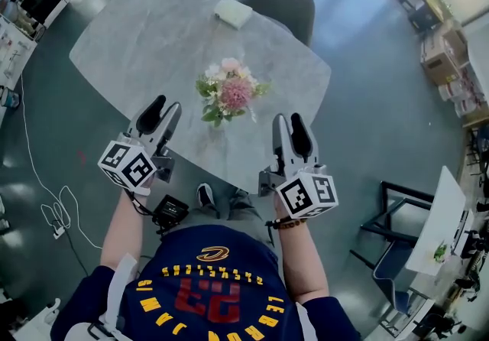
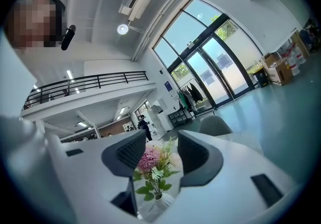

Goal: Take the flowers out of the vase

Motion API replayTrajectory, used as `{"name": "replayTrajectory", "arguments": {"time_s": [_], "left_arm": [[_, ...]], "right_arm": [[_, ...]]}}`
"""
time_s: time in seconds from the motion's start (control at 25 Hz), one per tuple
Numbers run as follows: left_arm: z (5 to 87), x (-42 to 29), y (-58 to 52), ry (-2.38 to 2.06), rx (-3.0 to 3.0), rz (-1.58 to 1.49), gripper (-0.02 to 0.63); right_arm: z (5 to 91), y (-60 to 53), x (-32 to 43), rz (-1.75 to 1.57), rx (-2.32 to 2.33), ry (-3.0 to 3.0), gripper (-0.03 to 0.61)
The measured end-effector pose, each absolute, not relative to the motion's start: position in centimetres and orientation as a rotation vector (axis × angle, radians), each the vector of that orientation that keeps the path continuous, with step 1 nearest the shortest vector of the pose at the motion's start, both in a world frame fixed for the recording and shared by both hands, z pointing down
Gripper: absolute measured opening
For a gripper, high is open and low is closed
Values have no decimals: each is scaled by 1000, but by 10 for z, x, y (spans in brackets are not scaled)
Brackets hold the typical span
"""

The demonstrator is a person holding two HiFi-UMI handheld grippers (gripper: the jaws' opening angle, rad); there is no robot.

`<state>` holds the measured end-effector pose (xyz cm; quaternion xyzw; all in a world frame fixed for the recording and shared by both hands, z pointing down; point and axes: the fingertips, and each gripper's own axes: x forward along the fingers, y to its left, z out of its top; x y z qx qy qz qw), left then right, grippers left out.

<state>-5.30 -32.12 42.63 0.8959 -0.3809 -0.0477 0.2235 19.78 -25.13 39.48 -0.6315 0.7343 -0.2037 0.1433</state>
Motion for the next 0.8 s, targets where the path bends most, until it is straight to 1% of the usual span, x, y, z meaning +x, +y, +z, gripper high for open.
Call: {"name": "replayTrajectory", "arguments": {"time_s": [0.08,0.16,0.56,0.8], "left_arm": [[429,-54,-325,-1054,2463,-125,213],[432,-52,-328,-1051,2458,-110,227],[480,-24,-321,-939,2463,38,274],[507,1,-320,-872,2458,117,282]], "right_arm": [[396,-254,201,-582,-1800,2112,212],[397,-257,203,-598,-1781,2110,233],[430,-266,198,-696,-1754,2125,233],[443,-264,202,-716,-1772,2119,233]]}}
